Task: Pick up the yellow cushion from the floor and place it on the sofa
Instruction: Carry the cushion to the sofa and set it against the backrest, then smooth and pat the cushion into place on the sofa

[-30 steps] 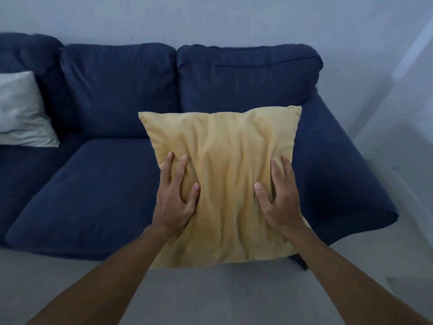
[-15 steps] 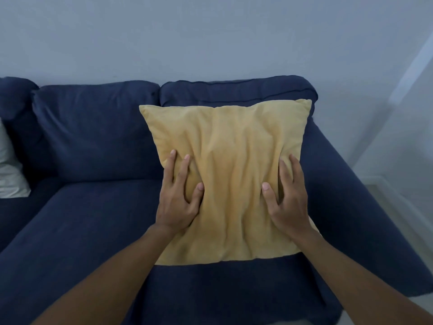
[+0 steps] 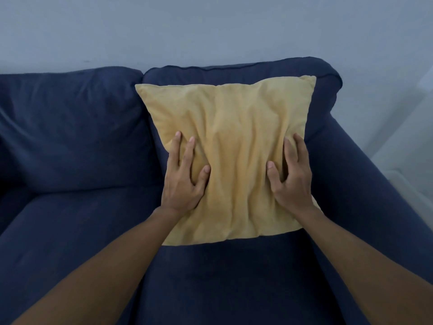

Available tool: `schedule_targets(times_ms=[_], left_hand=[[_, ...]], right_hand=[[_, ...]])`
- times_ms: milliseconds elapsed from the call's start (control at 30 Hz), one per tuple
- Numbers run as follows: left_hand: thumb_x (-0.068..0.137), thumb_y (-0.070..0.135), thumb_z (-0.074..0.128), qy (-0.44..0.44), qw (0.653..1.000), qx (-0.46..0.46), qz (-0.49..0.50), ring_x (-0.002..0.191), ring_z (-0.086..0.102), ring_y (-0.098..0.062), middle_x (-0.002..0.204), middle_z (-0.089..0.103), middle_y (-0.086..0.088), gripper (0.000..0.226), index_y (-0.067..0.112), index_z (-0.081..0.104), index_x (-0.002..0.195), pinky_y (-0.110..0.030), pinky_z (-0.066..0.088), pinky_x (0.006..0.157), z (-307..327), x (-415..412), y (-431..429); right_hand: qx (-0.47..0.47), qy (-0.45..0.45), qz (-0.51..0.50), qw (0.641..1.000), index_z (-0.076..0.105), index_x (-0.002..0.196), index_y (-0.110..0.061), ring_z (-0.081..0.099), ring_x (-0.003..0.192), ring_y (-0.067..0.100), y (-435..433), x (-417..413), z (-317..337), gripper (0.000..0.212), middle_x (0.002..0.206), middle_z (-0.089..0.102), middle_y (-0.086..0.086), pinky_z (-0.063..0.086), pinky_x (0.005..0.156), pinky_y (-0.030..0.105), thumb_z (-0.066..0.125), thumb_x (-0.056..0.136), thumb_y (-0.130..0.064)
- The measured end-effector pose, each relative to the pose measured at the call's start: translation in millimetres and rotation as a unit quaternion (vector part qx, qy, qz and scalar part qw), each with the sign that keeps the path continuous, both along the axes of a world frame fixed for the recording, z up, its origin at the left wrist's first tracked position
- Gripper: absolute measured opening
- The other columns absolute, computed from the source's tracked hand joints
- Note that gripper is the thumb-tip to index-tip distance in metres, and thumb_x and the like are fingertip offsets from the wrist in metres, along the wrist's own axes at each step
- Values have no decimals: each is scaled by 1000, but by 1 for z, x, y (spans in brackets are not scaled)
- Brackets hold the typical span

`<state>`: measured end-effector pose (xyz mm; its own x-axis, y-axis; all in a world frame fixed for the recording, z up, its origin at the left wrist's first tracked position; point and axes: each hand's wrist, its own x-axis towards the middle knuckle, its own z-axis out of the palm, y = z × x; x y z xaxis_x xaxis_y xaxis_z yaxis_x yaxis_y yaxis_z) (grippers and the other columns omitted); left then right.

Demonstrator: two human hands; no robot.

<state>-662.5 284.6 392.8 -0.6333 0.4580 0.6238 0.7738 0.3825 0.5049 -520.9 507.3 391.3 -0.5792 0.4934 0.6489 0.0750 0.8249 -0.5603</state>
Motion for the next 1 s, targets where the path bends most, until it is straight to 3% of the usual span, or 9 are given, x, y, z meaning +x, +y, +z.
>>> schedule_targets(times_ms=[133,333,433,567,633,733,833,933,1000], left_hand=[[100,46,49,-2,1000,-27,-1,152,5,-8,168,1,-5,71,34,10,159,-32,18,120,-23,-26,17],[102,47,45,13,997,-76,0,153,-7,-5,168,-7,-2,71,31,7,159,-38,16,121,-54,-53,37],[101,50,41,-7,995,-100,2,150,-8,-1,167,-12,1,72,33,3,159,-36,15,118,-70,-60,41],[101,50,41,-8,992,-126,-3,151,17,-27,168,-12,-3,73,32,2,159,-34,17,116,-87,-66,43],[101,51,40,-13,991,-137,0,152,16,-29,168,-12,-4,72,34,-1,159,-34,17,116,-91,-70,42],[101,58,31,-10,983,-184,21,149,23,-35,169,-12,-6,70,36,-3,158,-46,31,112,-93,-77,34],[100,63,21,-18,967,-238,86,142,31,-44,169,-8,-4,67,38,1,159,-60,40,103,-87,-79,23],[102,57,18,-69,961,-191,186,150,15,-43,169,-4,-7,63,35,5,159,-69,23,111,-69,-81,21],[102,52,20,-36,967,-159,194,154,5,-40,169,-3,-13,63,32,5,160,-69,9,117,-52,-83,30]], right_hand=[[-8,3,1,1000,37,150,-3,26,149,31,16,-25,-22,66,159,28,22,15,120,20,52,96,-37],[-18,-35,23,999,31,153,-5,21,150,32,34,-49,-52,70,161,20,24,11,117,13,55,95,-35],[-16,-56,40,997,27,155,-7,10,152,16,40,-54,-64,73,164,13,22,9,114,7,56,94,-35],[-17,-97,48,994,25,156,-10,-3,149,-1,50,-52,-78,73,165,6,19,7,112,4,54,95,-38],[-17,-122,40,992,22,157,-14,-4,148,0,55,-50,-84,71,166,1,16,4,111,4,52,98,-37],[-39,-157,27,986,14,159,-22,-1,146,4,61,-48,-88,69,167,-7,10,12,116,22,47,101,-40],[-41,-180,6,983,8,159,-28,4,153,26,65,-45,-85,68,167,-10,8,21,120,48,40,102,-47],[-5,-163,-51,985,6,160,-26,7,153,35,69,-49,-66,72,167,-5,16,19,119,59,35,100,-53],[47,-159,-50,985,6,160,-25,3,154,36,69,-61,-44,74,167,-3,19,11,120,61,34,99,-57]])
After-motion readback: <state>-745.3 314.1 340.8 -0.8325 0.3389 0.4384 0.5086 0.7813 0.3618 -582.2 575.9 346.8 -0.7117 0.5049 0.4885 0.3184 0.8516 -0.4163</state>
